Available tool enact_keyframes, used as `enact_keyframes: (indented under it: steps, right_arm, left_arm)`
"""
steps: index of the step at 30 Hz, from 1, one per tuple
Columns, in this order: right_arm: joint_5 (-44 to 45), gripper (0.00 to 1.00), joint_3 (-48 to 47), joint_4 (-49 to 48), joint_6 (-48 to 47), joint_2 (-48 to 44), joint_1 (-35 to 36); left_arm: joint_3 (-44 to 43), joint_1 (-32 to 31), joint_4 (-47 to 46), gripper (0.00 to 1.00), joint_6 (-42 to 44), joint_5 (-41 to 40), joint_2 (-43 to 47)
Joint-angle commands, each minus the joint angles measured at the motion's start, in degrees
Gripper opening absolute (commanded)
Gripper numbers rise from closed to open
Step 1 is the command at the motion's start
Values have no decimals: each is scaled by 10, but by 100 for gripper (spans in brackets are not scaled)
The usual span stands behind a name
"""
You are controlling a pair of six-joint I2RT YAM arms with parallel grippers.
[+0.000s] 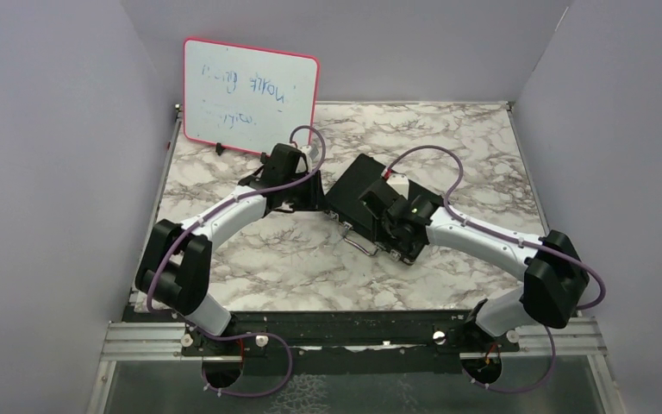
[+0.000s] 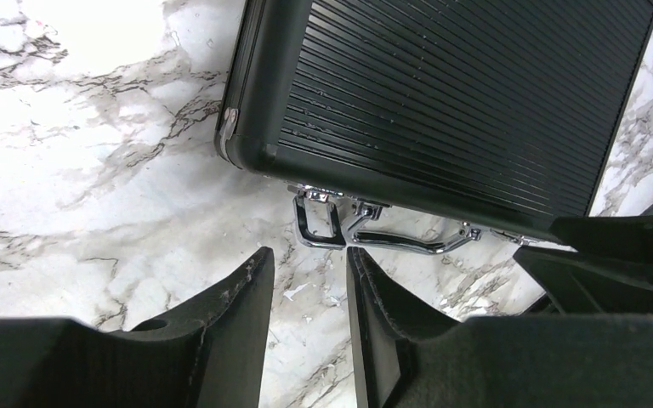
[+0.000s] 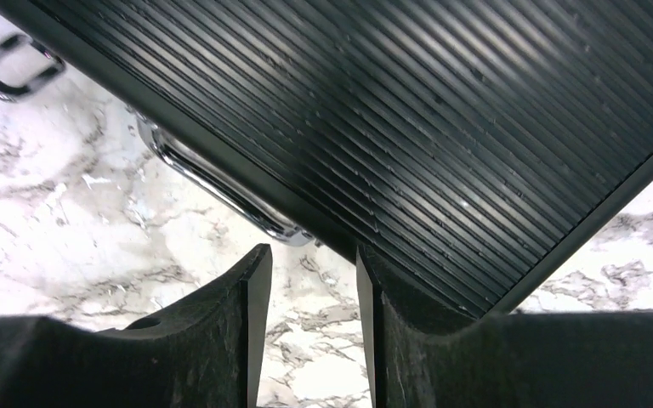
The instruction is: Pack up texas hold em set
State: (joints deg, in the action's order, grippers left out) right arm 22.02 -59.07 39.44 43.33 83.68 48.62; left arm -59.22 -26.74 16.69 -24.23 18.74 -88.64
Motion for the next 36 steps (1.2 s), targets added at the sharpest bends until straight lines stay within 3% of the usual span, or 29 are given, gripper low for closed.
enact_keyframes:
  steps: [1, 13, 20, 28, 32, 36]
  right_arm:
    - [46, 45, -39, 18, -23, 17, -10]
    - [21, 43, -33, 21, -25, 54, -36]
    - [25, 43, -34, 27, -23, 50, -37]
    - [23, 44, -52, 35, -29, 55, -38]
    - [20, 44, -62, 36, -42, 45, -38]
    - [-16, 44, -50, -13, -77, 13, -38]
  left_arm:
    - [2, 1, -5, 40, -1, 30, -18]
    - [4, 1, -13, 29, -17, 56, -57]
    - [63, 2, -19, 16, -5, 57, -56]
    - [52, 3, -109, 11, -23, 51, -85]
    - [24, 3, -116, 11, -40, 15, -92]
    - [49, 11, -96, 11, -40, -51, -22]
